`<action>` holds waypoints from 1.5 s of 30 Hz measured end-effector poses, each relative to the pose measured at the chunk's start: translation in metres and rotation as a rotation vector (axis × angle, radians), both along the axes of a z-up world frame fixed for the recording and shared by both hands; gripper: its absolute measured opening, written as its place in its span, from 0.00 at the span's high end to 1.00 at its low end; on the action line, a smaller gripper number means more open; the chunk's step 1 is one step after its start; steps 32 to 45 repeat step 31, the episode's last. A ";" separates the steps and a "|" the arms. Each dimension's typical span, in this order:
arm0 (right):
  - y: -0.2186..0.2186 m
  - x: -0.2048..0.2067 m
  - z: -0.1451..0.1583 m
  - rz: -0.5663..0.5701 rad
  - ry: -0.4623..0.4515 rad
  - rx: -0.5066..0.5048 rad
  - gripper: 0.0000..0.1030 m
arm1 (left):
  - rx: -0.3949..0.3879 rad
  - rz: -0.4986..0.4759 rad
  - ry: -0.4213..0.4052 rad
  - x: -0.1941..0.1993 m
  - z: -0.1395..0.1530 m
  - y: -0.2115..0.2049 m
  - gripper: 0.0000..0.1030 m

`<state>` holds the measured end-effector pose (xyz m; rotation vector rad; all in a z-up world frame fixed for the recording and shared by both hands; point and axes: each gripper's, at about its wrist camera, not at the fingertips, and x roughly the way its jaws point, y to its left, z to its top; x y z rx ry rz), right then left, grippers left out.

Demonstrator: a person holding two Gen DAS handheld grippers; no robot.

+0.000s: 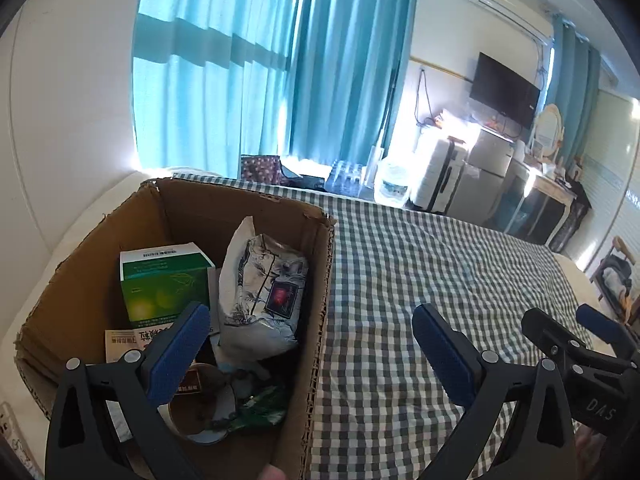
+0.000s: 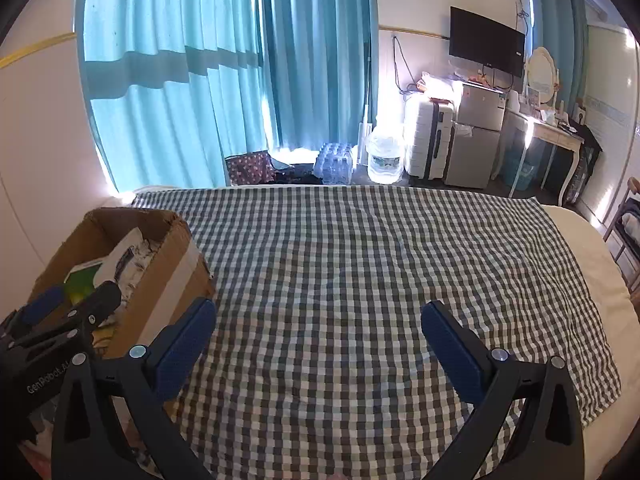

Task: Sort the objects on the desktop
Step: 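Move both tools back away from the cardboard box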

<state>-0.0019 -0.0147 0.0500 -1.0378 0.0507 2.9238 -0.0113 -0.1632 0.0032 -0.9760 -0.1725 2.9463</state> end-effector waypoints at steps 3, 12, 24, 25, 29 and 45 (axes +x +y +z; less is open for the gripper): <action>0.006 -0.001 -0.004 -0.009 -0.004 0.000 0.00 | 0.020 0.024 -0.007 -0.001 -0.006 -0.005 0.00; 0.010 -0.006 -0.011 -0.035 -0.030 -0.018 0.00 | 0.031 0.023 -0.044 -0.008 -0.018 -0.008 0.00; 0.005 -0.006 -0.016 -0.013 -0.057 -0.062 0.00 | 0.038 0.049 -0.055 -0.010 -0.019 -0.006 0.00; 0.005 -0.007 -0.017 -0.015 -0.062 -0.069 0.00 | 0.027 0.061 -0.057 -0.010 -0.020 -0.006 0.00; 0.007 -0.007 -0.020 -0.028 -0.064 -0.078 0.00 | -0.025 0.056 -0.035 -0.006 -0.019 0.001 0.00; 0.010 -0.007 -0.020 -0.034 -0.066 -0.085 0.00 | -0.052 0.058 -0.037 -0.006 -0.021 0.004 0.00</action>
